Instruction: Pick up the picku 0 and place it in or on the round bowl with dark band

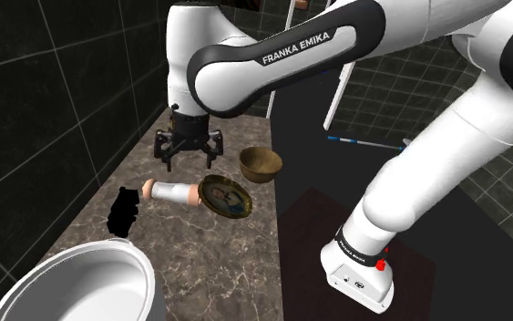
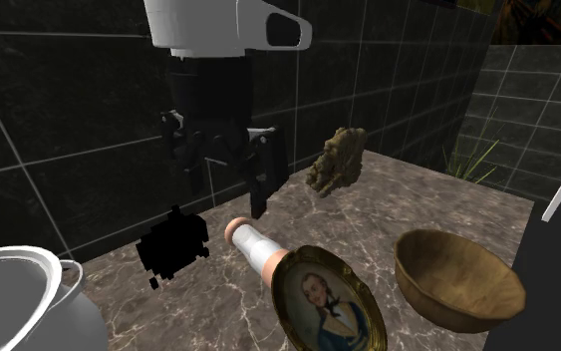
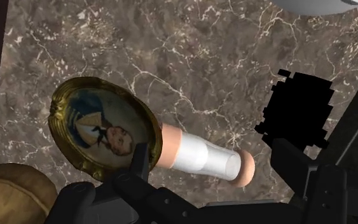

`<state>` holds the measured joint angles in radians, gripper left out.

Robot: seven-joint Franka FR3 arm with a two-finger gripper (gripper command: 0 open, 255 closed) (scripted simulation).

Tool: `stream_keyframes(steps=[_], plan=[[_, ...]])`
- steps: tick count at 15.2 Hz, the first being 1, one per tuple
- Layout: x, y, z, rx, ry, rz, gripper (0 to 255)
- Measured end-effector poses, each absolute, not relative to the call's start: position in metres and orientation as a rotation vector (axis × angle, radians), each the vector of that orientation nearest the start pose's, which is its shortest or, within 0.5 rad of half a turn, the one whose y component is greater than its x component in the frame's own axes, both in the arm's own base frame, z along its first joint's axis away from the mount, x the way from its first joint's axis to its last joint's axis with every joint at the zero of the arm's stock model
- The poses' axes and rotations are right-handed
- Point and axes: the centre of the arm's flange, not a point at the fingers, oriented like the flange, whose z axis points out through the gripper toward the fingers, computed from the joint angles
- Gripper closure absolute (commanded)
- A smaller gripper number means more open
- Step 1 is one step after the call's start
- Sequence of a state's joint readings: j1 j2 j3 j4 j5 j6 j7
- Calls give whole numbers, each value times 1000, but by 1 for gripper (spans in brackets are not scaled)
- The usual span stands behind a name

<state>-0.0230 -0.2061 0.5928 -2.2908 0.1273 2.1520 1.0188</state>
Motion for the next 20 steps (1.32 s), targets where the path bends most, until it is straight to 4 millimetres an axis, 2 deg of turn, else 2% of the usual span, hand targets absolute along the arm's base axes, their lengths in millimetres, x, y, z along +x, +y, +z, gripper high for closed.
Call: stream_keyframes(steps=[6,7,9,13,15,20], plan=[[443,333,385,-2972,969,-14,0],[454,343,377,-2961,998,-9,0],[464,357,362,-2945,1053,3,0],[497,393,333,-2909,1160,24,0],[511,406,318,-2891,1209,34,0],[517,412,291,-2883,1233,38,0]])
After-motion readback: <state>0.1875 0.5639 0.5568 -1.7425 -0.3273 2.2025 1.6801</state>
